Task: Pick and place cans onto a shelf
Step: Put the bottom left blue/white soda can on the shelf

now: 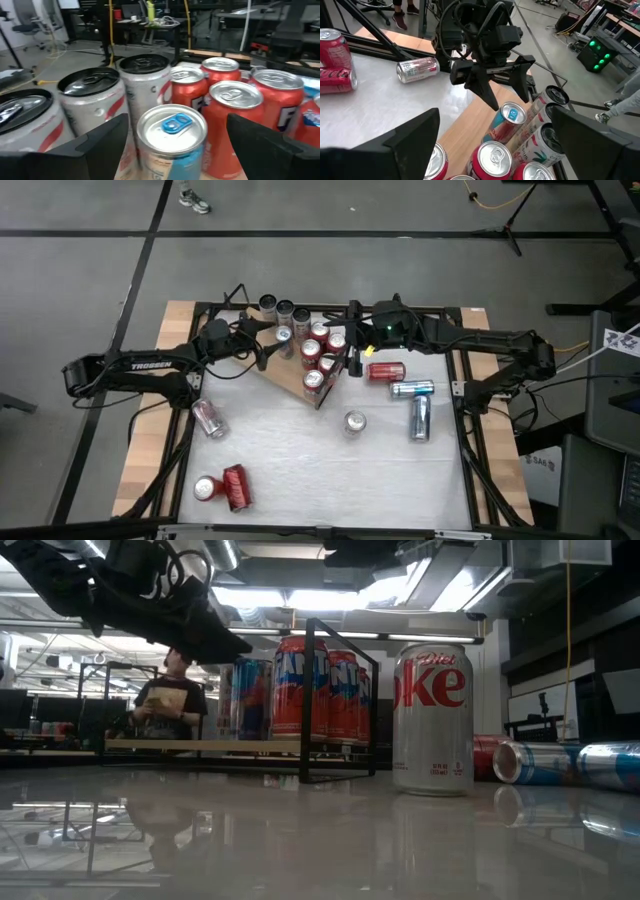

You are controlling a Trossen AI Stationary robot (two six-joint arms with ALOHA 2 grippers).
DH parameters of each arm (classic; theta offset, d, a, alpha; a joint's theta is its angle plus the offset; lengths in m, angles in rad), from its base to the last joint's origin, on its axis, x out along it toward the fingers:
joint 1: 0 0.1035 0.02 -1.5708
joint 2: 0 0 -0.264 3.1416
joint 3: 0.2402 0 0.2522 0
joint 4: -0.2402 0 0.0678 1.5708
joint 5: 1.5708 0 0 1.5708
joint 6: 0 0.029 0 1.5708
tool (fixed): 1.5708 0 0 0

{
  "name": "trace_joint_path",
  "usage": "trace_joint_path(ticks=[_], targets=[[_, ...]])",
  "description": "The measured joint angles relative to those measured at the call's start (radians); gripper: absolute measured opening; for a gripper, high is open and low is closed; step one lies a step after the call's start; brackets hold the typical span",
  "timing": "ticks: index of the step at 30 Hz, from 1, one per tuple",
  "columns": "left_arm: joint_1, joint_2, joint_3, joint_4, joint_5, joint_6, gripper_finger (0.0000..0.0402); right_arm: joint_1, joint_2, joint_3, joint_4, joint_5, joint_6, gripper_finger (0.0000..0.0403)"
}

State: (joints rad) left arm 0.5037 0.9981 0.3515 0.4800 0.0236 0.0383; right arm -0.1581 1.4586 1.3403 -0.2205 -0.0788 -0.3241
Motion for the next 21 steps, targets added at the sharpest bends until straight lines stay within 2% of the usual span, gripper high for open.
trace_joint_path(ticks=[6,12,16,21], targets=[[0.000,-0.021,0.001,0.023,0.019,-0.008,0.0329,0.000,0.000,0.000,0.001,0.007,0.000,0.0372],[0.000,-0.113,0.001,0.038,0.006,-0.012,0.0329,0.000,0.006,0.000,0.007,0.117,0.000,0.0372],[0.000,-0.187,0.001,0.024,-0.088,-0.055,0.0329,0.000,0.032,0.001,0.022,0.140,0.000,0.0372],[-0.001,-0.263,0.002,-0.123,-0.238,-0.116,0.0313,0.000,0.084,0.000,0.015,0.140,0.000,0.0372]])
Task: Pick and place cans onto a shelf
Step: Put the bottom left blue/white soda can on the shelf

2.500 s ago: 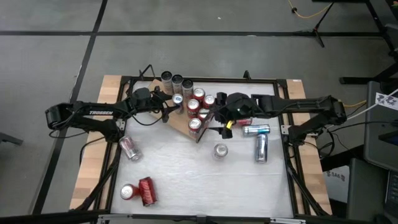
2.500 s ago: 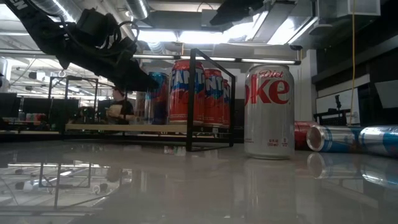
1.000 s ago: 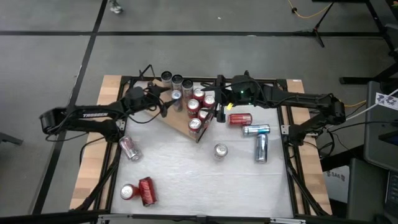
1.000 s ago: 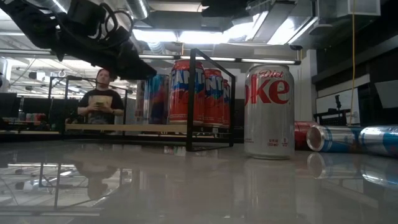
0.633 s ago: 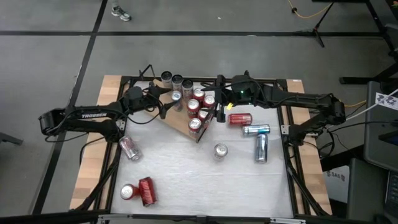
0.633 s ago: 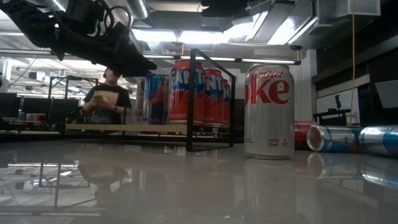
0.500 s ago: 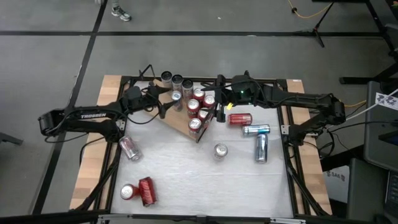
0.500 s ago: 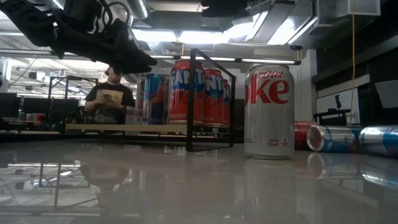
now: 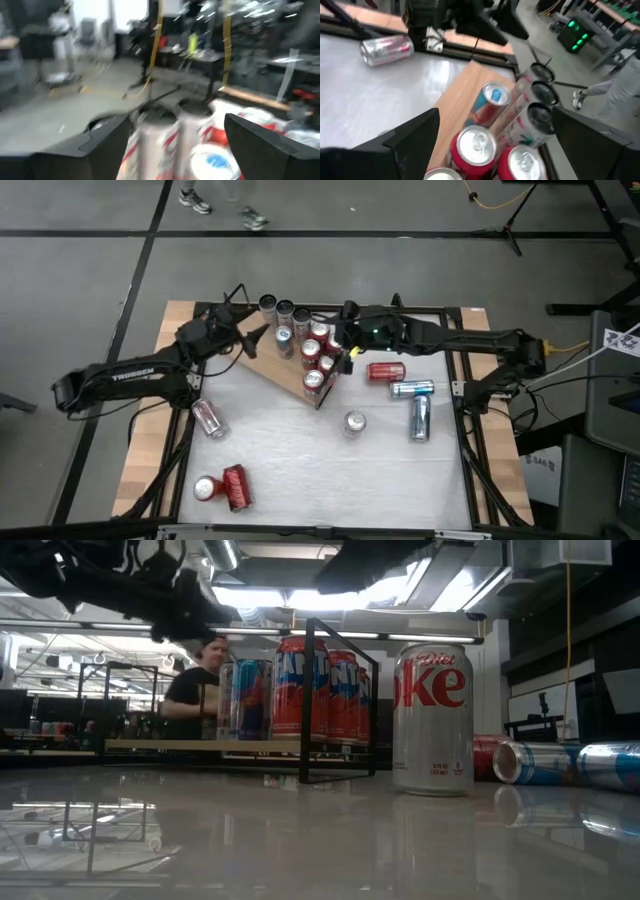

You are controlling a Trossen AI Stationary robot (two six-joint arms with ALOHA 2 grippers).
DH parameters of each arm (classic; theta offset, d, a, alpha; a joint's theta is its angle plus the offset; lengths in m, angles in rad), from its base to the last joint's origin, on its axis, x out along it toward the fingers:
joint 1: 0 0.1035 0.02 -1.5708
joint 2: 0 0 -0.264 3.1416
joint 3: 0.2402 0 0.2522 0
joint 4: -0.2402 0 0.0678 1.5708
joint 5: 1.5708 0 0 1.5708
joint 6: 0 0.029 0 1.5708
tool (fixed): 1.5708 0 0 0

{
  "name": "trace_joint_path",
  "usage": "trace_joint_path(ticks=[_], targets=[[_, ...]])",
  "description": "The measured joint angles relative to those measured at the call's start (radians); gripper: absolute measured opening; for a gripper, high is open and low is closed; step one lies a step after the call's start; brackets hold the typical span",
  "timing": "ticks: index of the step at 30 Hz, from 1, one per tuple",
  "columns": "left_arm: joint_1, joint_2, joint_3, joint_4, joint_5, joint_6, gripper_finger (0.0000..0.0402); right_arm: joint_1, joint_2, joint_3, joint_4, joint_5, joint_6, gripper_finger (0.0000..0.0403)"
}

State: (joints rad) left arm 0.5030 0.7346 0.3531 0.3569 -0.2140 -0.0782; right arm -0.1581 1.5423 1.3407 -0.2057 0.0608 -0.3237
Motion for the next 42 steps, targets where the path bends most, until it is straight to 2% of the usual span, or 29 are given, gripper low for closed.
trace_joint_path(ticks=[3,7,10,15,22,32,42], targets=[[-0.007,-0.022,0.000,-0.125,-0.047,-0.071,0.0287,0.001,0.029,0.000,0.002,0.000,0.000,0.0372],[-0.034,-0.015,0.000,-0.224,-0.059,-0.121,0.0241,0.001,0.061,0.000,0.019,0.000,0.000,0.0372],[-0.061,0.015,0.000,-0.230,-0.066,-0.150,0.0203,0.001,0.078,0.000,0.036,0.000,0.000,0.0372],[-0.100,0.089,0.000,-0.233,-0.153,-0.162,0.0143,0.001,0.080,0.000,0.041,0.000,0.000,0.0372],[-0.127,0.218,0.000,-0.229,-0.189,-0.258,0.0079,0.001,0.080,0.000,0.040,-0.001,0.000,0.0372],[-0.127,0.395,0.000,-0.021,-0.187,-0.282,0.0025,0.001,0.080,0.000,0.040,-0.001,0.000,0.0372],[-0.127,0.512,0.000,0.156,-0.137,-0.313,0.0001,0.001,0.080,0.000,0.040,-0.002,0.000,0.0372]])
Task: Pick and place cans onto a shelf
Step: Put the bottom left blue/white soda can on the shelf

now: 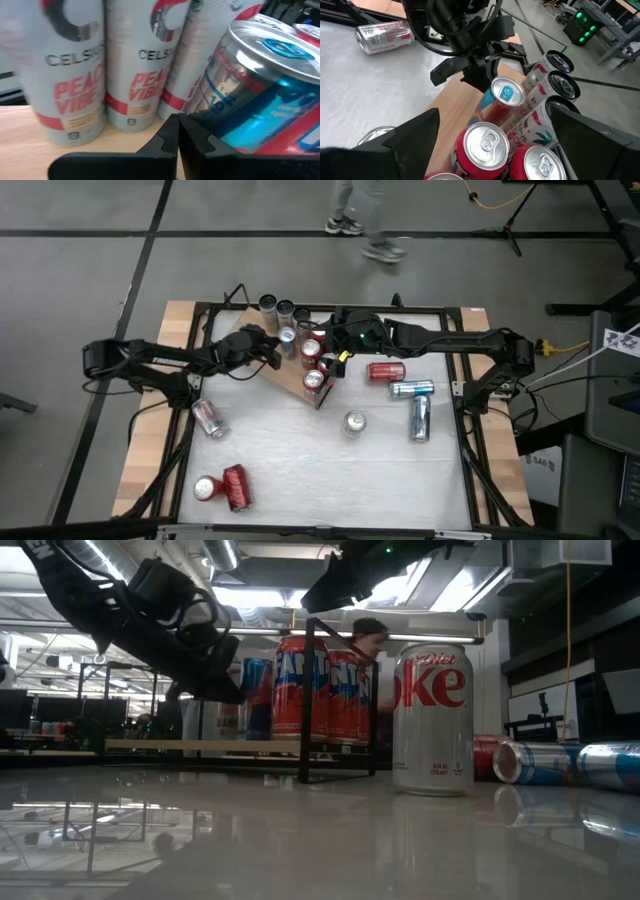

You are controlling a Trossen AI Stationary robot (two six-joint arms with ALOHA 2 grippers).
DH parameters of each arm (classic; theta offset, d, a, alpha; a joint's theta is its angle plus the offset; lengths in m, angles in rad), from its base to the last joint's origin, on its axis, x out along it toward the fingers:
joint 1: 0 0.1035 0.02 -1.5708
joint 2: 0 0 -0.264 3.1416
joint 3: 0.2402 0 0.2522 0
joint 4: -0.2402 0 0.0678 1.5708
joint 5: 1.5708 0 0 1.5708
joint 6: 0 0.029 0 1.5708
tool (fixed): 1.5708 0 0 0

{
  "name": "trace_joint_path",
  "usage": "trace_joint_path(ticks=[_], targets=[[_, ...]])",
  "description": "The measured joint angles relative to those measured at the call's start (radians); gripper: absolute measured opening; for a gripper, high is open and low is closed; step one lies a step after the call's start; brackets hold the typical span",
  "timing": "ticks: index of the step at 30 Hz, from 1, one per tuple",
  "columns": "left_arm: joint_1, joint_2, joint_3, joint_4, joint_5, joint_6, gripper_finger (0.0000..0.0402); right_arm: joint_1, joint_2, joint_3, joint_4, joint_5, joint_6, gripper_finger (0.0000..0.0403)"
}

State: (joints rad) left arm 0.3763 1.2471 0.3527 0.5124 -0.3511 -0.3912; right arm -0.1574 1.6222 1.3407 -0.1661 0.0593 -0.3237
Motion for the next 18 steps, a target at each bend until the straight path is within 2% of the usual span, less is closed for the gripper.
trace_joint_path(ticks=[9,18], targets=[[0.000,0.088,0.000,0.091,0.032,-0.046,0.0000,0.000,0.000,0.000,0.000,0.000,0.000,0.0372],[-0.004,0.082,0.000,0.072,0.026,-0.045,0.0000,0.000,0.000,0.000,-0.006,0.000,0.000,0.0372]])
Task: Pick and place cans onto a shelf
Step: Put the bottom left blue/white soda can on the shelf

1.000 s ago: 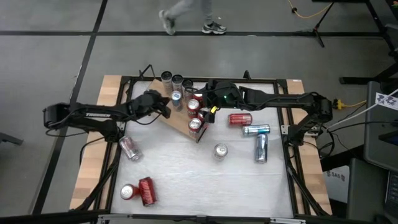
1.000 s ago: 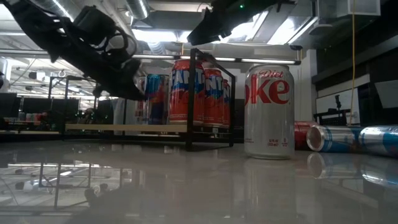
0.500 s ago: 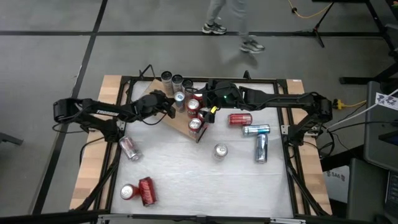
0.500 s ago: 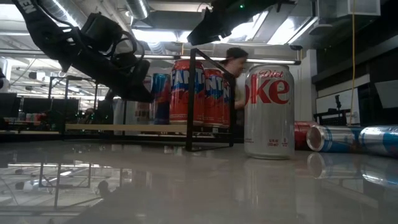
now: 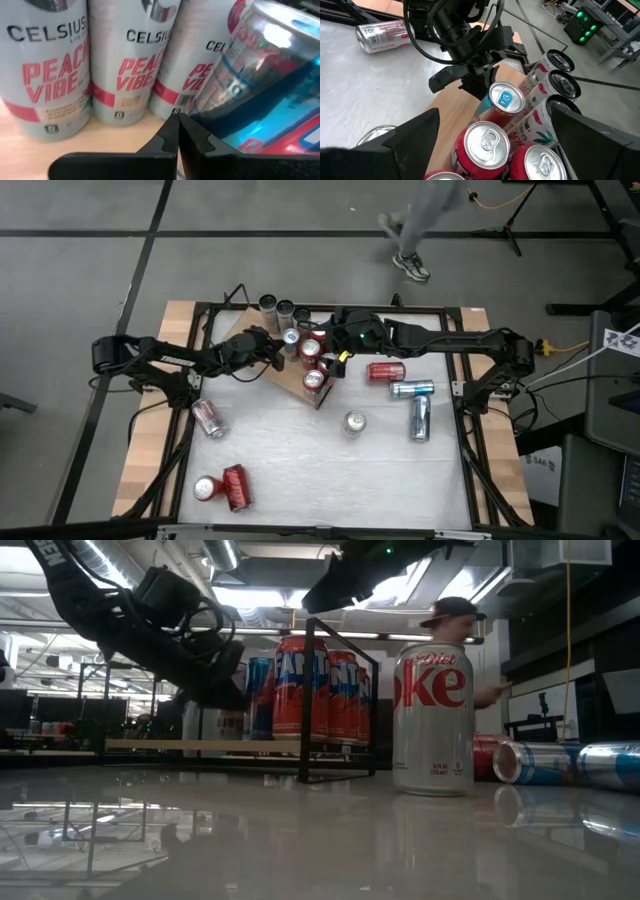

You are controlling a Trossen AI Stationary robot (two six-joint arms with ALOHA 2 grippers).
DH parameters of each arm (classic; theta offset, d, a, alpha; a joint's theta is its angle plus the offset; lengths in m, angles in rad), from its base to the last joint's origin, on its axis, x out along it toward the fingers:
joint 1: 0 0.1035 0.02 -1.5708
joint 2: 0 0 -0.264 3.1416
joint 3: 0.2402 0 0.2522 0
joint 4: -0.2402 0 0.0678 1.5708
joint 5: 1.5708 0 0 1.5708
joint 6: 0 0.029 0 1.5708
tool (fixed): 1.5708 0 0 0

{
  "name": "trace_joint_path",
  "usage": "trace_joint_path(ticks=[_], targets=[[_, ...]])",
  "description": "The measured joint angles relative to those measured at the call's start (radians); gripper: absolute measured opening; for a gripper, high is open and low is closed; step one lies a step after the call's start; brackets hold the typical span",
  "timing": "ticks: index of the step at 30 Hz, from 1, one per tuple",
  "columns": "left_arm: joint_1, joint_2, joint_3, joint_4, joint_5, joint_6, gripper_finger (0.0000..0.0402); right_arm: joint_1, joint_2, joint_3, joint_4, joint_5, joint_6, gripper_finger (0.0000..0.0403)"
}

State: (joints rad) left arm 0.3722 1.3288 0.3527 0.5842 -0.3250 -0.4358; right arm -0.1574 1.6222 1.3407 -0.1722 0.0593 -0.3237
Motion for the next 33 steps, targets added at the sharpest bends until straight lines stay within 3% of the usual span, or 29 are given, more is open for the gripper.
trace_joint_path(ticks=[10,33], targets=[[-0.047,-0.001,0.000,-0.145,-0.006,-0.003,0.0000,0.000,0.000,0.000,-0.012,0.000,0.000,0.0372],[-0.078,-0.001,0.000,-0.044,-0.014,-0.033,0.0000,0.000,-0.001,0.000,-0.012,0.000,0.000,0.0372]])
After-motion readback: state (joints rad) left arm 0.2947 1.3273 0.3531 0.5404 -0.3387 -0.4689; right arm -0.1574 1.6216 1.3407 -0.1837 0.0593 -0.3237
